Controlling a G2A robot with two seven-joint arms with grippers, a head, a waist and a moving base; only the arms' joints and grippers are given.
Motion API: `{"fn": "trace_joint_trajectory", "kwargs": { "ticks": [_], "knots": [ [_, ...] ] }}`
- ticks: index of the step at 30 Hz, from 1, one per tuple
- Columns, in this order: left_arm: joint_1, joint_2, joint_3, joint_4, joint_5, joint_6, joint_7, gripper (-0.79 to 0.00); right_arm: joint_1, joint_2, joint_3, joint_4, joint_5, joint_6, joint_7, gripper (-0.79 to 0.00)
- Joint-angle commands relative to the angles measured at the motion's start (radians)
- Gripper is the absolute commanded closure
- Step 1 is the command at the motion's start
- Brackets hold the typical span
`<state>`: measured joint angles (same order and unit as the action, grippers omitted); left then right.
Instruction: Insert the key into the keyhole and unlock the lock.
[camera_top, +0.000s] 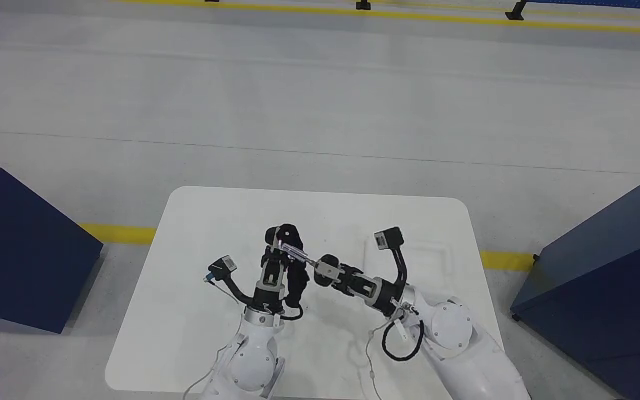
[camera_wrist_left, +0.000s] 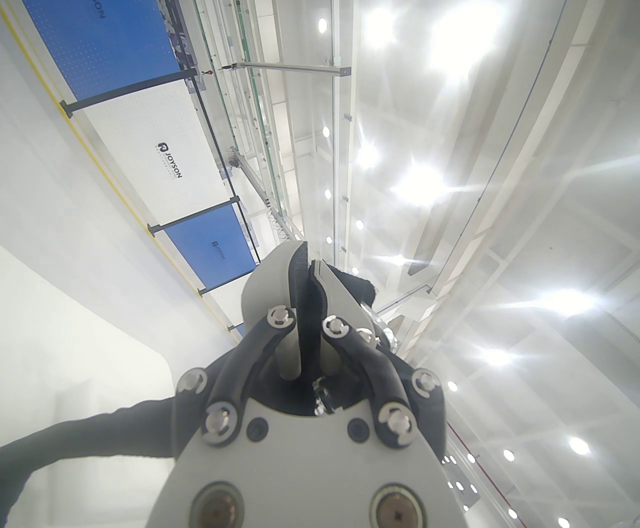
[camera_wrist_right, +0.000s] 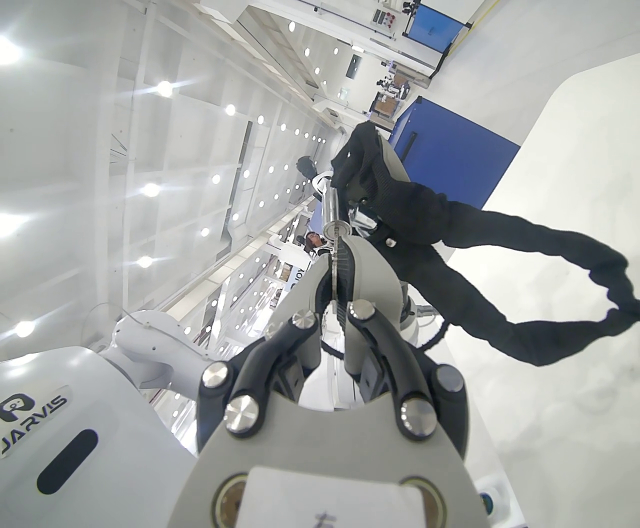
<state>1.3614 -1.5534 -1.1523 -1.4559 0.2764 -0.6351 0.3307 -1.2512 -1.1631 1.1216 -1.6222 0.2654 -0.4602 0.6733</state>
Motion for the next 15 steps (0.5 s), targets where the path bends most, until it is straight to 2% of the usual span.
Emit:
{"fn": "trace_joint_trajectory", "kwargs": {
  "ticks": [1,8,10,11,12,15],
  "knots": [
    [0.001,0.000,0.000,-0.001,0.000,0.000,-0.001,0.000,-0.007,0.001,0.007,-0.001,0.001,-0.005,0.001,-0.376],
    [0.002,-0.002,-0.002,-0.004,0.001,0.001,-0.003,0.000,-0.031,0.005,0.028,-0.005,0.003,-0.012,0.003,-0.348],
    [0.002,-0.002,-0.003,-0.003,0.001,-0.001,-0.004,0.000,-0.038,0.006,0.034,-0.006,0.006,-0.014,0.001,-0.249],
    [0.002,-0.002,-0.003,-0.004,0.001,-0.001,-0.003,0.000,-0.042,0.007,0.037,-0.006,0.008,-0.016,0.001,-0.148],
    [0.002,-0.003,-0.003,-0.004,0.001,-0.001,-0.002,0.000,-0.046,0.007,0.040,-0.006,0.010,-0.018,0.000,0.000],
    [0.002,-0.003,-0.004,-0.003,0.002,-0.001,-0.002,0.000,-0.058,0.009,0.050,-0.008,0.014,-0.023,0.000,0.000]
  ]
}}
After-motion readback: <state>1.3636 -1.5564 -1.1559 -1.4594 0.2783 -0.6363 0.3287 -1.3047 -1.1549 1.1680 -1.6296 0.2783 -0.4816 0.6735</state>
